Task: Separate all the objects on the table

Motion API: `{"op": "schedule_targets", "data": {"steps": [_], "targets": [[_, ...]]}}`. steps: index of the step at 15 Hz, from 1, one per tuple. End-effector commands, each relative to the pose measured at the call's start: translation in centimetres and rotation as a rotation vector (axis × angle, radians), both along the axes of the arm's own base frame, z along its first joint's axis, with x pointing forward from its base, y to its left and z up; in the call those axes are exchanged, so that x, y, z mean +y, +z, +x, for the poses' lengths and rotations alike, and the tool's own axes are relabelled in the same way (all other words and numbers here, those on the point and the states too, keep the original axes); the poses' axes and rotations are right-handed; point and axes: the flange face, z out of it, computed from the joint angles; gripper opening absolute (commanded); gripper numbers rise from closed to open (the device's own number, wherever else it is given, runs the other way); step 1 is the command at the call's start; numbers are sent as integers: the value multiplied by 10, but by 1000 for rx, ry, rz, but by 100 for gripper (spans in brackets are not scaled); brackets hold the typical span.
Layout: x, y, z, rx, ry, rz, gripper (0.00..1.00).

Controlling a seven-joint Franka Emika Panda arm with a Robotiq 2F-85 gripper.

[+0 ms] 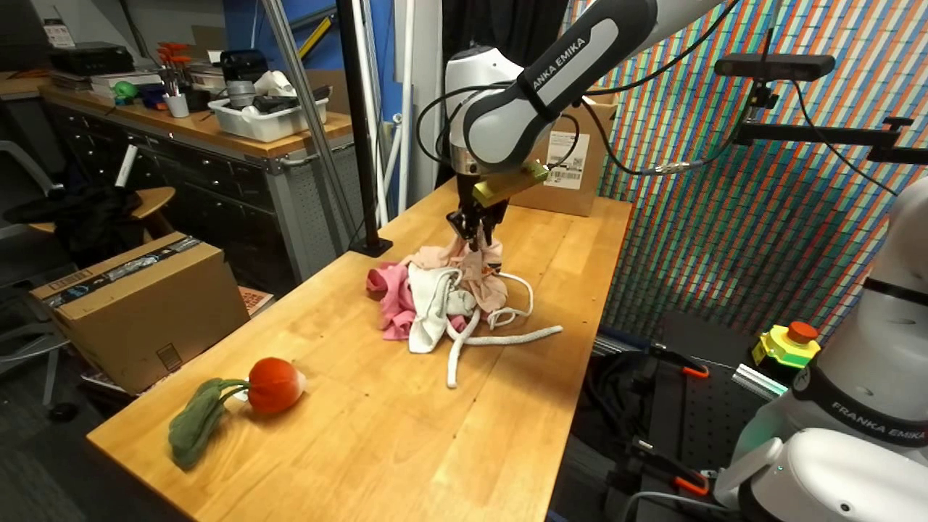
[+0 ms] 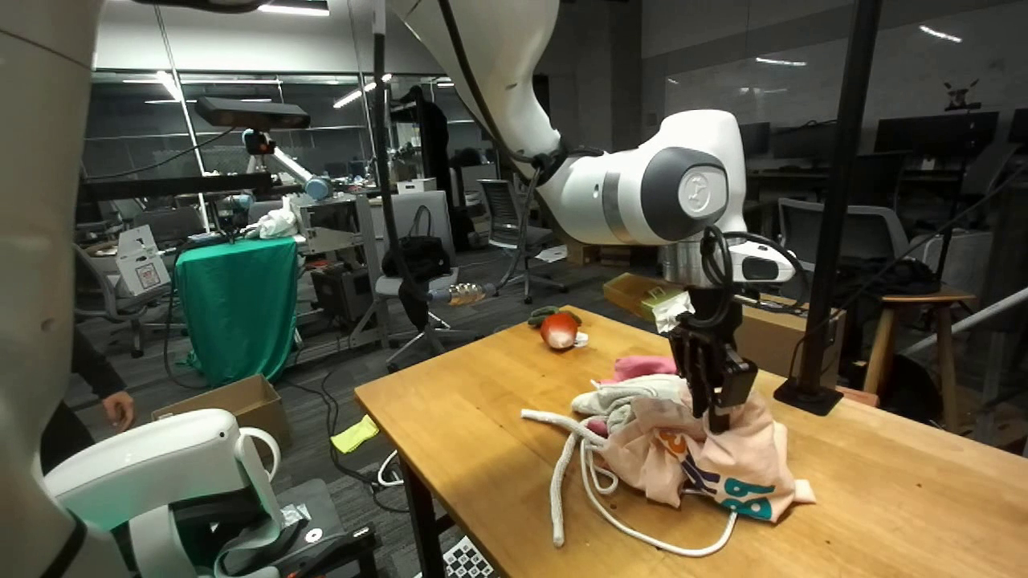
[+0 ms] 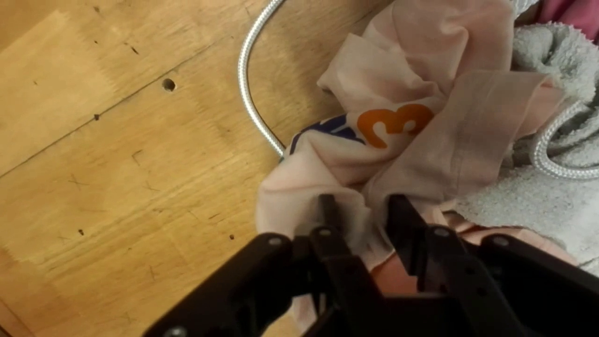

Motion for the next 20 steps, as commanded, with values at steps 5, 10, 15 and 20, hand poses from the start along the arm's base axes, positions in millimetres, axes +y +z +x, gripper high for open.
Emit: {"op": "schedule_targets", "data": {"steps": [5, 10, 15, 20], "targets": [[-13, -35, 2, 31, -55, -20, 4], [-35, -65, -3, 71, -182, -121, 6], [-67, -73, -12, 85, -307, -222, 6], [-107, -66, -26, 105, -440, -325, 6]]}}
